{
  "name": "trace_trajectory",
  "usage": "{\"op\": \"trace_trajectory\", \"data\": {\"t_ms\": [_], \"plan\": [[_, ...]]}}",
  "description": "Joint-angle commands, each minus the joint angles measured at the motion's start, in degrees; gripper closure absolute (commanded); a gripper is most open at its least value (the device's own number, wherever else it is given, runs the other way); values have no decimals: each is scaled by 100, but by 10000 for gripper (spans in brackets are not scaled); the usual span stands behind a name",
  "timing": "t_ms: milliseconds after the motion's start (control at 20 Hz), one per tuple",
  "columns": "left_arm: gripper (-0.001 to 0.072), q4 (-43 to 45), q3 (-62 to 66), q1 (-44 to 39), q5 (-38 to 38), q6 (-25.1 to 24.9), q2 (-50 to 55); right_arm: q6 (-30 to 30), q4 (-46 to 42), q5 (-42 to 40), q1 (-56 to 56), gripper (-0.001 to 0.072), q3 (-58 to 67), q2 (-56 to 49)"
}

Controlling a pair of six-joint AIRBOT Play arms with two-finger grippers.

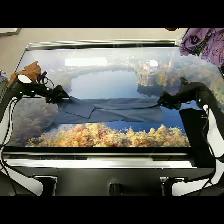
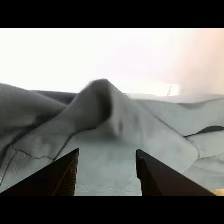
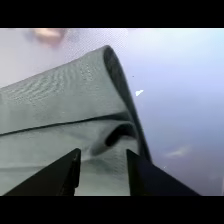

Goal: Fold the clothes and pants, and hang the long-sleeved shirts on hangers.

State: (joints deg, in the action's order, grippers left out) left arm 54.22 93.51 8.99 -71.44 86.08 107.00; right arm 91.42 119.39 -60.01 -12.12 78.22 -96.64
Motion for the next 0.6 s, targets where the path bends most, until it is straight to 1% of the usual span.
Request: {"op": "trace_trajectory", "data": {"t_ms": [0,50,150,200,350,550], "plan": [[296,286,234,120,-173,236,-87,-2,157,-693,-496,356,387,-44],[296,492,321,153,-267,315,-155,101,313,-817,-739,352,391,-66],[295,879,444,168,-385,352,-328,472,688,-1244,-1062,275,391,-254],[296,1021,446,164,-380,352,-439,682,863,-1460,-1132,262,391,-382],[296,1237,446,151,-385,404,-704,1045,1058,-1764,-1029,261,391,-780],[296,1510,446,127,-393,568,-920,1056,1196,-1582,-732,264,389,-1145]]}}
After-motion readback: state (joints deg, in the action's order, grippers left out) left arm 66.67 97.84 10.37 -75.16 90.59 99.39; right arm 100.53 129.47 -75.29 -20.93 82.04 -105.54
